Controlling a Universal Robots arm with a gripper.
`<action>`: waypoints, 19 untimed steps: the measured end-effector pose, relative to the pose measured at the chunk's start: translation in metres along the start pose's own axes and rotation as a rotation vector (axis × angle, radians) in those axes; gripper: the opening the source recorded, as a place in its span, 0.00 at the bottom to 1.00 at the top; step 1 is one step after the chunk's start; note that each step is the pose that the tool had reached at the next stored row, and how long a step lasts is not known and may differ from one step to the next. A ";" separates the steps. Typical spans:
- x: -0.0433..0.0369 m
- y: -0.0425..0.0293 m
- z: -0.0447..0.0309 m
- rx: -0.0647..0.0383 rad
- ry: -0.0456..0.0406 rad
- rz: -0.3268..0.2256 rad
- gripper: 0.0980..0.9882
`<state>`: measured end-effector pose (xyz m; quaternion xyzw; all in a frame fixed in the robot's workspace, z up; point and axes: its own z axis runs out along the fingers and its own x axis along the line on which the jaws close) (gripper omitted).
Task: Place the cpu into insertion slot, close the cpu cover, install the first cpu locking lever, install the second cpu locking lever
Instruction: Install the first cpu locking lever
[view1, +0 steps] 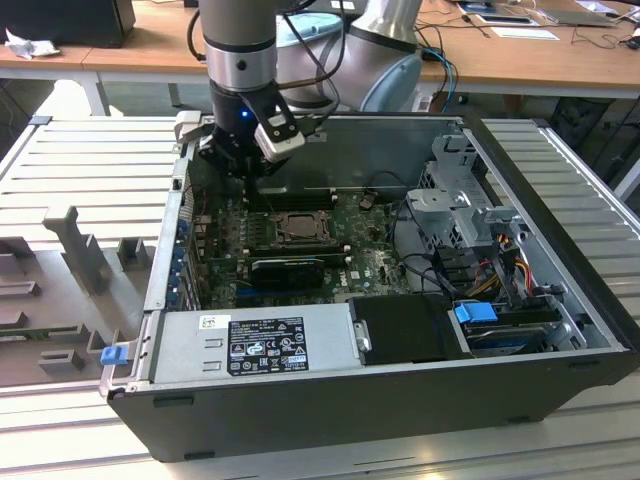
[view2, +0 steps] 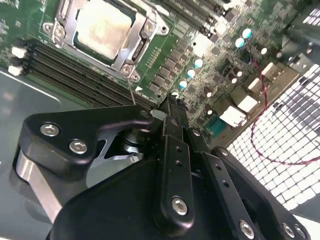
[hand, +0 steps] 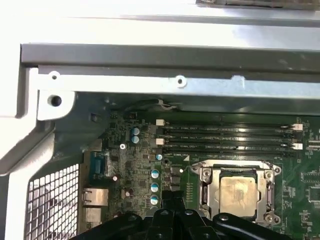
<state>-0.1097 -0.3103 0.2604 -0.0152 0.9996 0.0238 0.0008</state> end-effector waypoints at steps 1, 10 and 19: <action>0.0006 0.0023 0.0010 0.000 0.0000 -0.001 0.01; -0.0026 0.0182 0.0054 -0.001 0.0004 -0.007 0.01; -0.0094 0.0181 0.0061 0.001 0.0005 -0.007 0.01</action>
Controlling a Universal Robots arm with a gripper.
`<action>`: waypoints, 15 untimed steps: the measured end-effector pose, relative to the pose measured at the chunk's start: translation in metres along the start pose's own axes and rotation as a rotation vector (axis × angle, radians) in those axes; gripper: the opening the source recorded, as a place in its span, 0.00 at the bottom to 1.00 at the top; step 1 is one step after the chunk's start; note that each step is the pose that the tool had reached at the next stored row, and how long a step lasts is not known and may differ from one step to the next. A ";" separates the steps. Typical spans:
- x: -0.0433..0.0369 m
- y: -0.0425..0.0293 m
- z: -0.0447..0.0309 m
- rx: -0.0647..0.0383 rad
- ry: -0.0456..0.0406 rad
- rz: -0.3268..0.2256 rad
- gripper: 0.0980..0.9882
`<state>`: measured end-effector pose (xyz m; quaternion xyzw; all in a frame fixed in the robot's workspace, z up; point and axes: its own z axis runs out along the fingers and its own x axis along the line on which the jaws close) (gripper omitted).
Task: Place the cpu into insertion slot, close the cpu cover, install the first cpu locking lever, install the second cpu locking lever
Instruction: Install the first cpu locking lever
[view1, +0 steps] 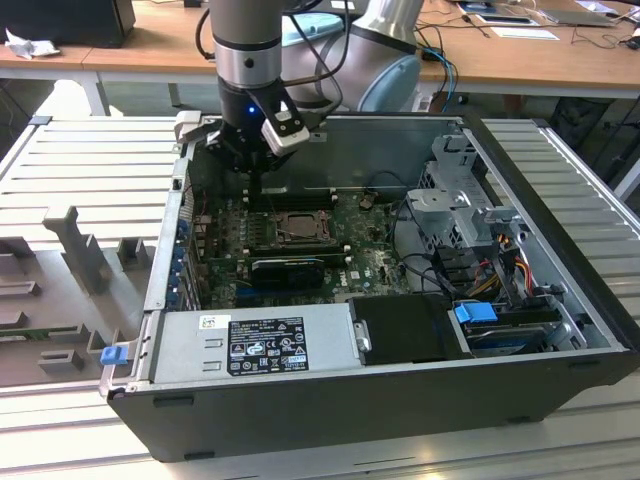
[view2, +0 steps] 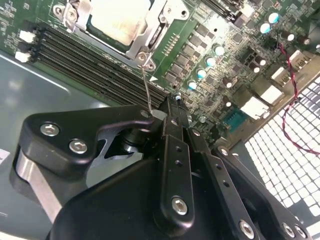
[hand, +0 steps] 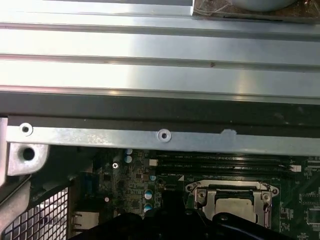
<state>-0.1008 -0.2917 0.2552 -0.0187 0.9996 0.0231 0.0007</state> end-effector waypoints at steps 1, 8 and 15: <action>-0.0012 0.0000 0.0001 0.000 -0.0001 0.000 0.01; -0.0042 -0.0002 0.0007 0.001 0.0000 0.000 0.01; -0.0069 -0.0003 0.0010 0.001 0.0000 0.000 0.01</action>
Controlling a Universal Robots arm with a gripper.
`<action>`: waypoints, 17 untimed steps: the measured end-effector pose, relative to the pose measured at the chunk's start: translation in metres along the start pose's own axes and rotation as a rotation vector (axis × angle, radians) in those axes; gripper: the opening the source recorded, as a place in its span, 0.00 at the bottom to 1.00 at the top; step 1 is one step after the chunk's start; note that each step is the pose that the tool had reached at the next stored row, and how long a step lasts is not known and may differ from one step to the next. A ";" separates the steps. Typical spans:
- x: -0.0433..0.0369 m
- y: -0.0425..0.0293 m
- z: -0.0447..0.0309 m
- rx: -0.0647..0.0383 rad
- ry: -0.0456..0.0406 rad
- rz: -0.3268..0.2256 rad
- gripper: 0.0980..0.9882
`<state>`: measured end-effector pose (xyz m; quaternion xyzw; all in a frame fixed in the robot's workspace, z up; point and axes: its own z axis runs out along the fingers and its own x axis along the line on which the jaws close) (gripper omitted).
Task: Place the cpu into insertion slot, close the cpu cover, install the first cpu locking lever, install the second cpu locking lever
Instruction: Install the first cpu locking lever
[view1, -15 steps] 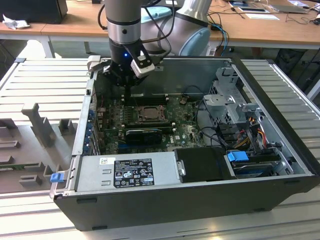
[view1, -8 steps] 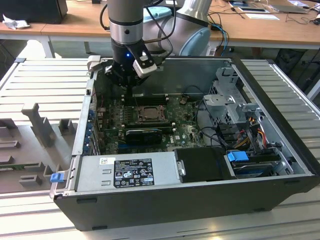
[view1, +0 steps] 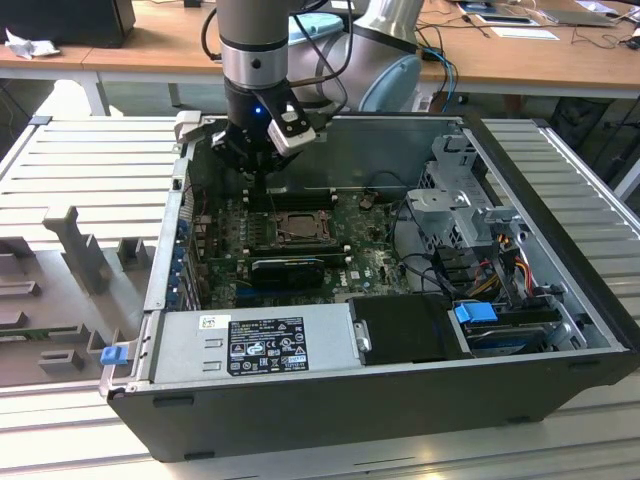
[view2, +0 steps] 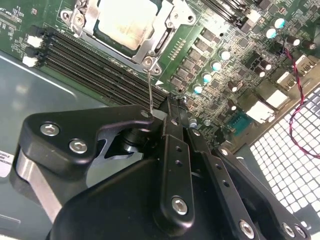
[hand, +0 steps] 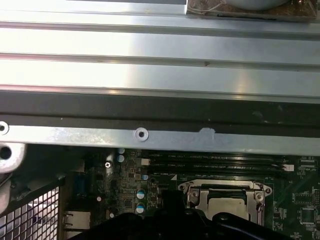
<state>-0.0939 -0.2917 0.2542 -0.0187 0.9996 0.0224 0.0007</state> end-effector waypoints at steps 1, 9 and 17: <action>-0.0007 0.0000 0.0000 0.000 0.0000 0.000 0.01; -0.0078 -0.0003 0.0002 0.002 0.0001 0.000 0.01; -0.0146 -0.0006 0.0012 0.002 0.0000 0.000 0.01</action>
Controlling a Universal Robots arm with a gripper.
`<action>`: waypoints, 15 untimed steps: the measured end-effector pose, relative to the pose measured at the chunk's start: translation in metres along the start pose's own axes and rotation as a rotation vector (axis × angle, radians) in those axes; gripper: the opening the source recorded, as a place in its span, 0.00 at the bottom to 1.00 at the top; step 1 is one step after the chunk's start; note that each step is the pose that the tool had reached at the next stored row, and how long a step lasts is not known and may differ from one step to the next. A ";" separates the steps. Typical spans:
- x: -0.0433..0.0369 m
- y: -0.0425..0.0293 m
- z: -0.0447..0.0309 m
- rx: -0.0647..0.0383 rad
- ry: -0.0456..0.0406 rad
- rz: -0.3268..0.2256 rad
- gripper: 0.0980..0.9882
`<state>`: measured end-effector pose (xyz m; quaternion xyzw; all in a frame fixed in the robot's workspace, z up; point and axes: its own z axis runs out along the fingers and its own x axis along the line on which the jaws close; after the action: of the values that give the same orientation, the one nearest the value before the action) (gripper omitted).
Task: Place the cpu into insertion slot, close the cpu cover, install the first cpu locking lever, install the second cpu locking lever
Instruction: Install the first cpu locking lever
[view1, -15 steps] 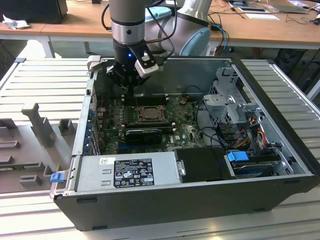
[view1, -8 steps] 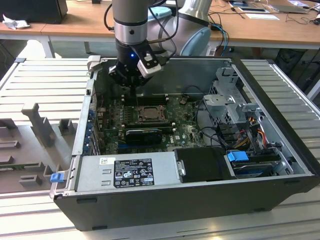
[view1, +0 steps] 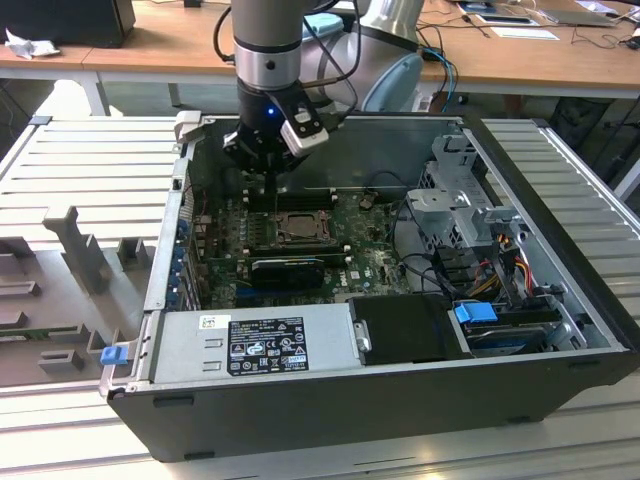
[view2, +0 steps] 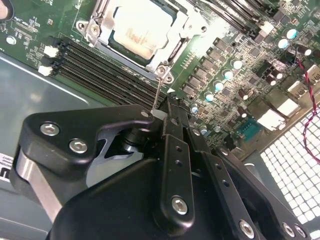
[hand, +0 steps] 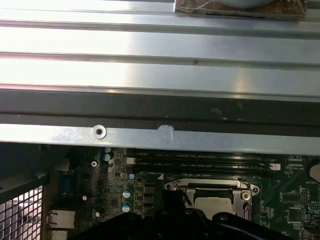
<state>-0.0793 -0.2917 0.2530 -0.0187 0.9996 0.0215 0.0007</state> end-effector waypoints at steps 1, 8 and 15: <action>-0.0007 0.0000 0.0002 0.000 0.0000 0.000 0.01; -0.0099 -0.0004 0.0015 0.003 0.0002 0.000 0.01; -0.0154 -0.0012 0.0047 0.002 0.0001 0.000 0.01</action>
<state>-0.0639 -0.2921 0.2483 -0.0187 0.9996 0.0207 0.0006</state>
